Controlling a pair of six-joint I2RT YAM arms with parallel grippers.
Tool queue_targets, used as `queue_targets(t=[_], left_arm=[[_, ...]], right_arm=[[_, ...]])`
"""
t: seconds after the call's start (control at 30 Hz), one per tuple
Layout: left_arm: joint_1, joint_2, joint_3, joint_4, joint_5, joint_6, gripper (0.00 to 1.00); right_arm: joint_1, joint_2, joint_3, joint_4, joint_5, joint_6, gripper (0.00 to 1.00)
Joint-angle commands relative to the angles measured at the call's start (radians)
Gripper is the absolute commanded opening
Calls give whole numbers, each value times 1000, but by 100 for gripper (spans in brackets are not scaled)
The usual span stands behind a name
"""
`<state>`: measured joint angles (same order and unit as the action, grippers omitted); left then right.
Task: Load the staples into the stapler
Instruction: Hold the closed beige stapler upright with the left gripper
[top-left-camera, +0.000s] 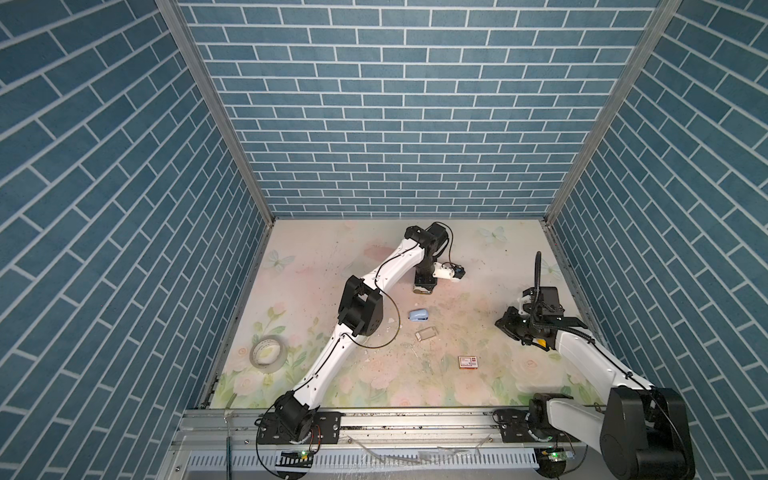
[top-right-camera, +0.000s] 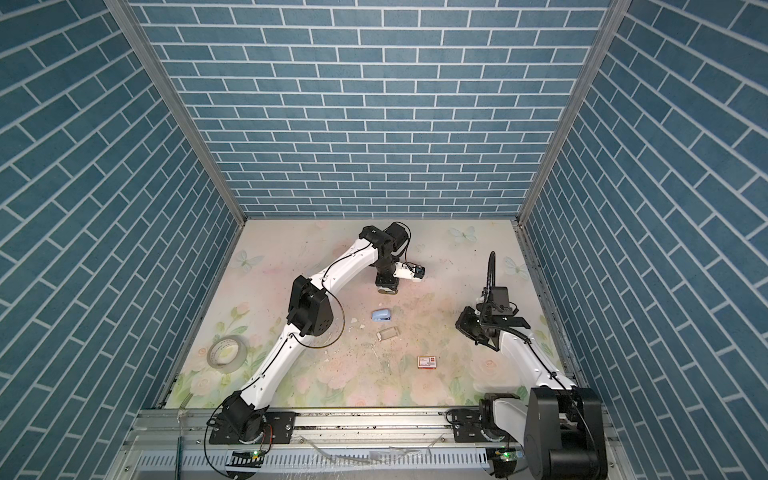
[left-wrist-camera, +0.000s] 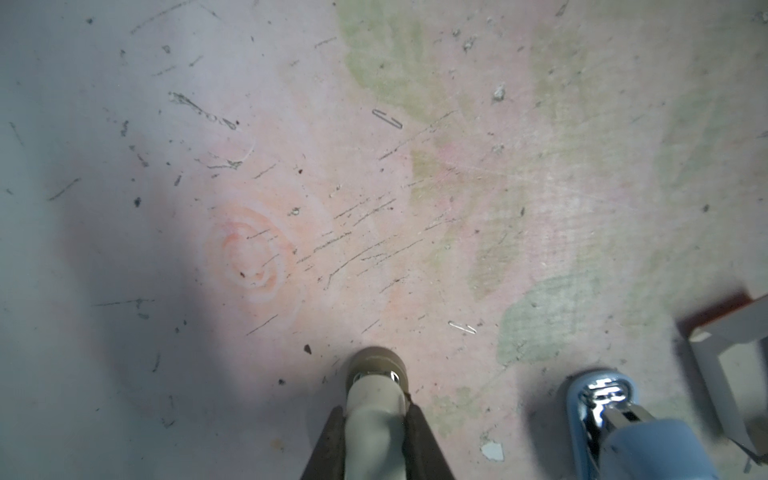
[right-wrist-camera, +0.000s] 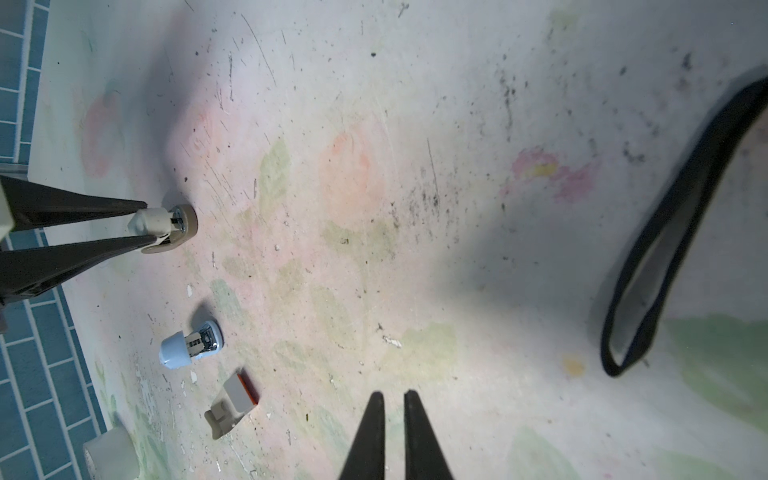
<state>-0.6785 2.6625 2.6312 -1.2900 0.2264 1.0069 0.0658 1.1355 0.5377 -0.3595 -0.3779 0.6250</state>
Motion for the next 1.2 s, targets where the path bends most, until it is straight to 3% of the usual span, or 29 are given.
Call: queue_targets(t=[0.0,0.47,1.17], left_arm=[[40,-22,-46,-16,-68,-33,11],[42,-152,-110,48,-58,-69,12],[49,-195,-300,153,-37,-128,16]], right_arm=[[8,-12,25,-7,17,24,13],[13,-25,27,-7,27,25,13],[17,-19,10,11,30,28,14]])
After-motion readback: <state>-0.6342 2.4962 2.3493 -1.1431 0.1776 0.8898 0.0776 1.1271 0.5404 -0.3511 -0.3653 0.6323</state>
